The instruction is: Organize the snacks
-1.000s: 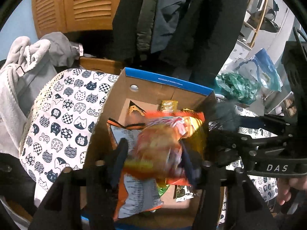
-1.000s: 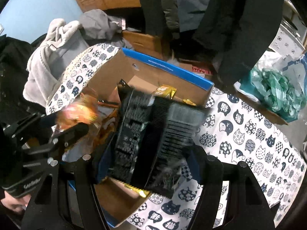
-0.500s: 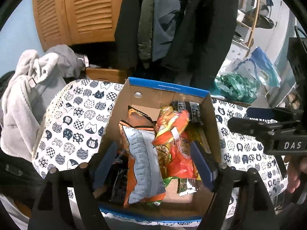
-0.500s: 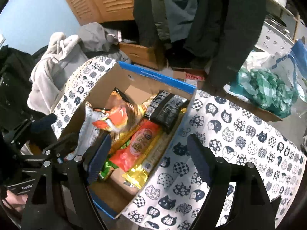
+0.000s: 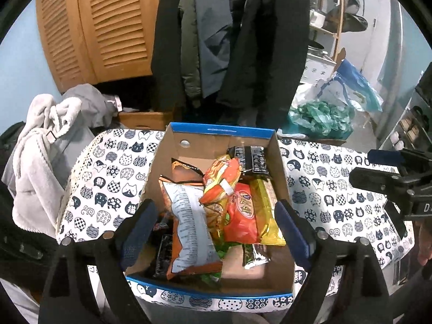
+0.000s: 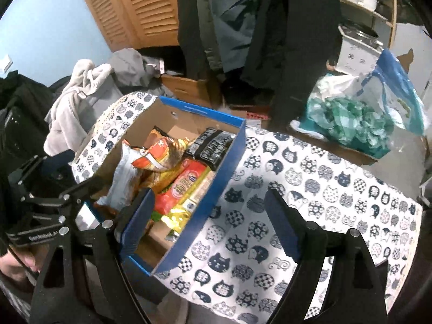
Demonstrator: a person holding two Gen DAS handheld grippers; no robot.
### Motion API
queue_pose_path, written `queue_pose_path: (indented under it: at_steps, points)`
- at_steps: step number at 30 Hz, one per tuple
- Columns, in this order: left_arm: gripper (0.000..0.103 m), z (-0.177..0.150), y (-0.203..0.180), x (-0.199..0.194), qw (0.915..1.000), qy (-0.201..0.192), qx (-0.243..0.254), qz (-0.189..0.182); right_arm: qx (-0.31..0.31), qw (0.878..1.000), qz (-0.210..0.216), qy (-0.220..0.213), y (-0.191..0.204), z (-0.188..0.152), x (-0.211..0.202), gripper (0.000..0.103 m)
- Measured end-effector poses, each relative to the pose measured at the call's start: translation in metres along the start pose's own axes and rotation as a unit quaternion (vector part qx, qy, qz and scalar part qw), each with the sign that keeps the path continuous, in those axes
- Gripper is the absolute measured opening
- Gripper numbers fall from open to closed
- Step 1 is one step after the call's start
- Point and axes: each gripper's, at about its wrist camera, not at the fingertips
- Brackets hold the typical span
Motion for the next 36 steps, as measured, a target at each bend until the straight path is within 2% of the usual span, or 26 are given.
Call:
queue_pose_path:
  at_steps: [15,36]
  points:
    - [0.095,-0.016,-0.029,-0.023,0.9972,-0.041,0.055,0.029,-0.005,0.999,-0.011,-0.042,-0.007,-0.039,-0.043,0.084]
    - [0.095,-0.022,-0.041,-0.021,0.9983,-0.017,0.055,0.003,-0.008,0.998,-0.037,-0.050,-0.022,-0.063,-0.037,0.084]
Point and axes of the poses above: each gripper's, at about its wrist camera, not at the fingertips, and x roughly the way its jaws point, y to its left, z to its top, and after that the axes turned 8 degrees about -x, right-handed
